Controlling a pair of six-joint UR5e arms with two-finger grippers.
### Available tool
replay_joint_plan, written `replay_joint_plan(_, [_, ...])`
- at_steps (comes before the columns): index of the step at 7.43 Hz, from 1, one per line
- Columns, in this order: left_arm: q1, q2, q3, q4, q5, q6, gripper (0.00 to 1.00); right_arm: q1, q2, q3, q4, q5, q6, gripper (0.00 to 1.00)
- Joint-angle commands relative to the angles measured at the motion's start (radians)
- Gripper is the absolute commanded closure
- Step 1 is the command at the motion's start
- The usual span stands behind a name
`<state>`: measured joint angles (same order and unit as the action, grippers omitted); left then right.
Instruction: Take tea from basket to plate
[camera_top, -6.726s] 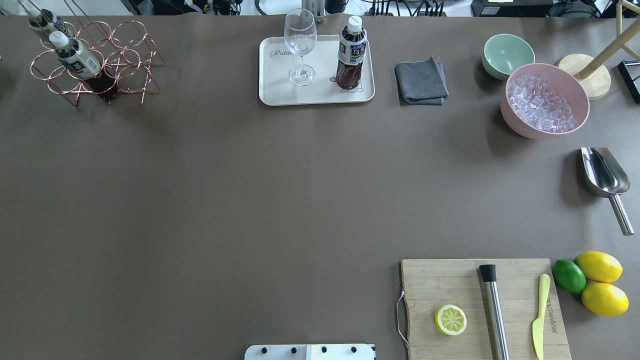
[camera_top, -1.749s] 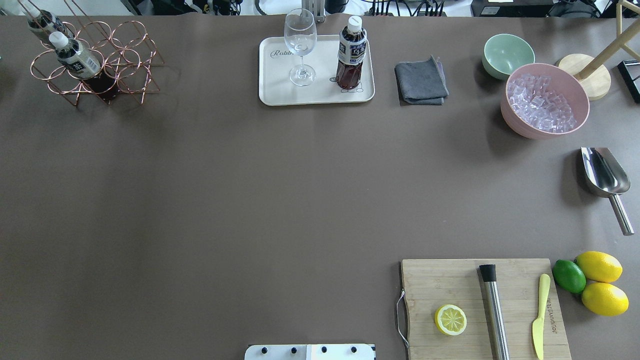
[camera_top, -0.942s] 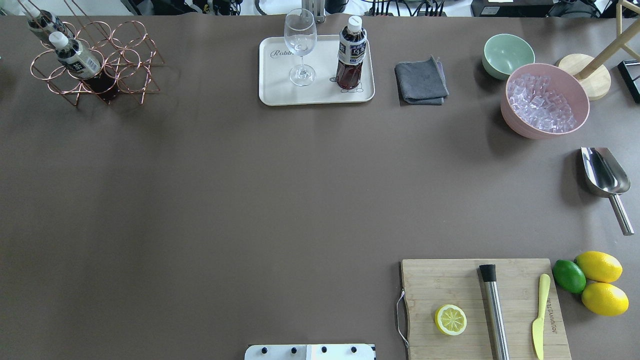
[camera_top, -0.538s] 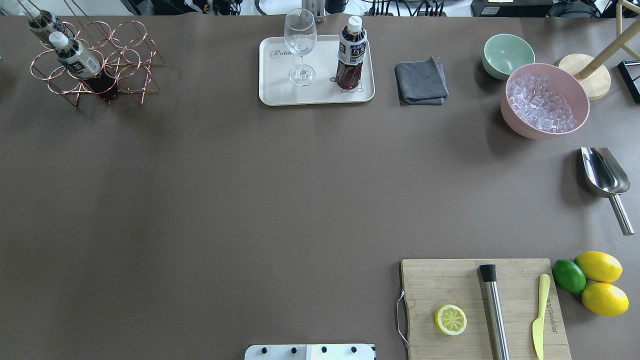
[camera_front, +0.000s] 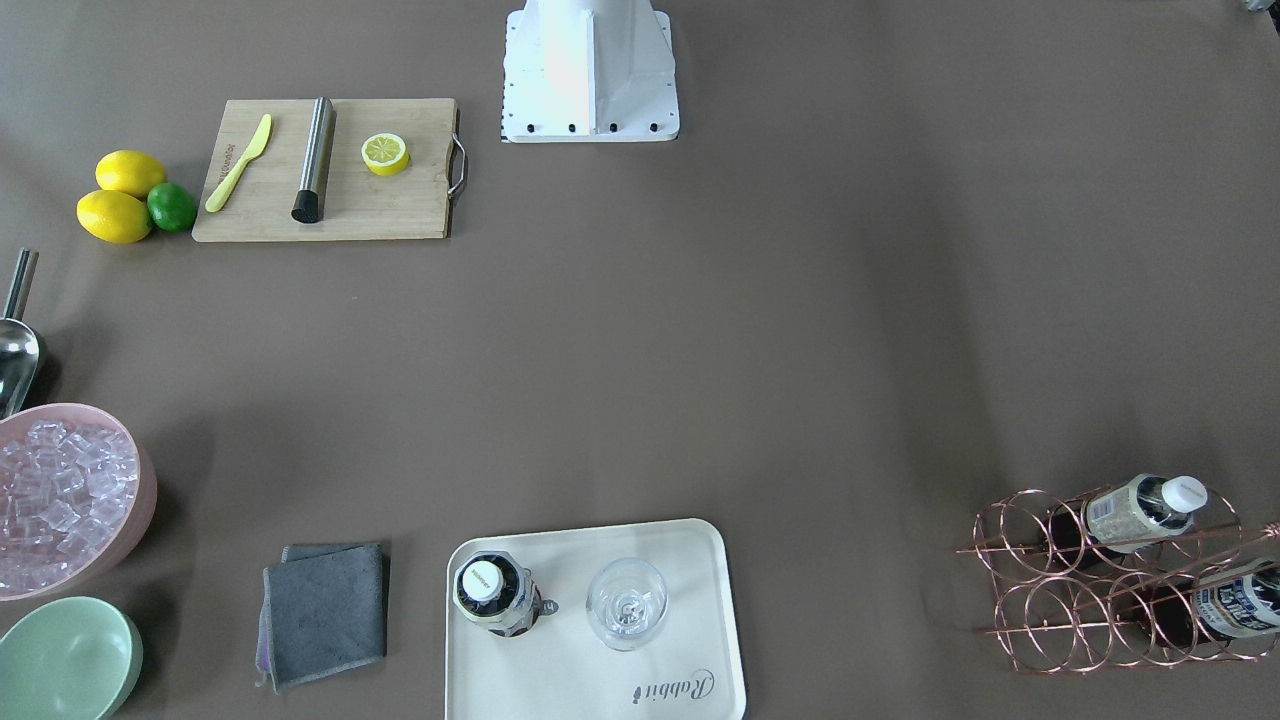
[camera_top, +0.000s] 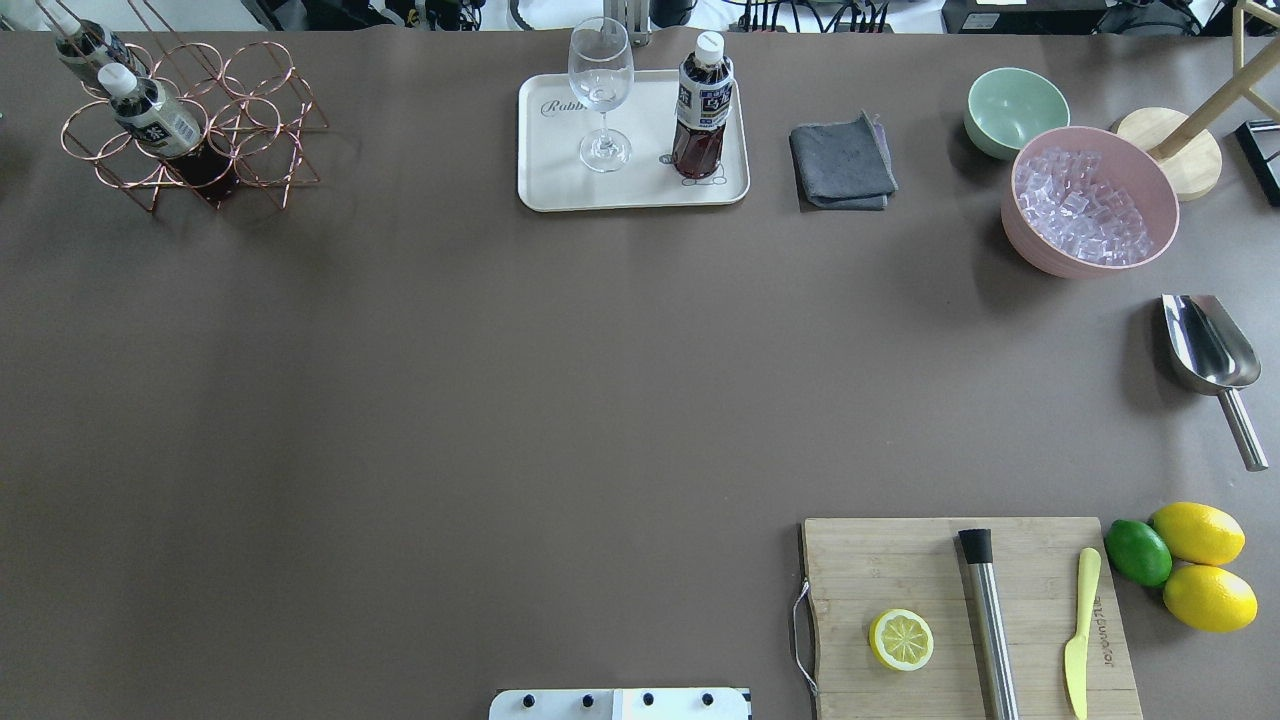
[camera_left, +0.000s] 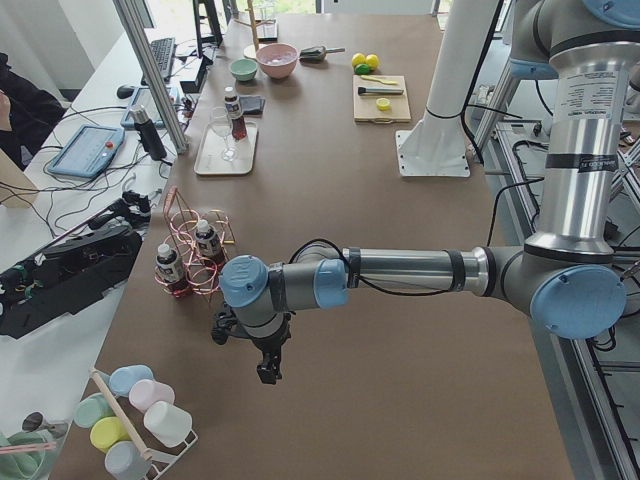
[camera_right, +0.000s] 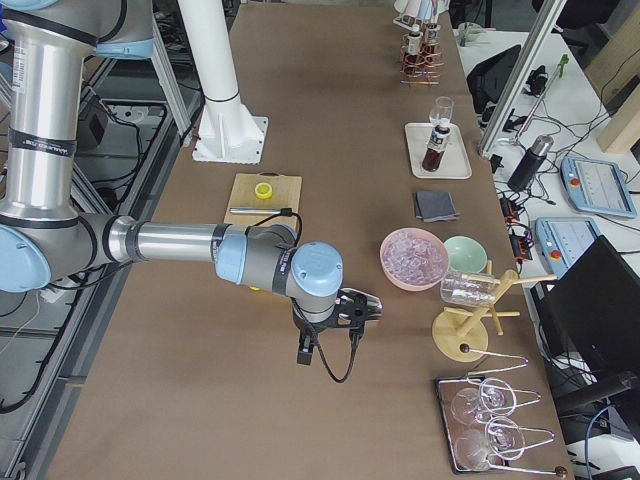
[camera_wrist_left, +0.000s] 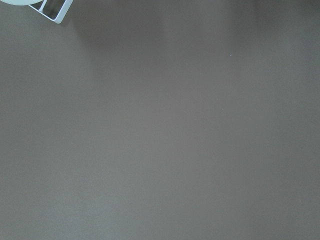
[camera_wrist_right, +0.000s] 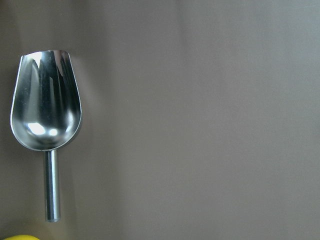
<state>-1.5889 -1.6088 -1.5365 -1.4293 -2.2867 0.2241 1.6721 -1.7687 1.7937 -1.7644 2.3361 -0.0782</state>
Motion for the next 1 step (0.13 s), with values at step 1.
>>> replay_joint_plan(1, [0.001, -0.014, 0.006, 0.001, 0.006, -0.002, 0.02, 0.000, 0.002, 0.000, 0.000, -0.001, 0.000, 0.00])
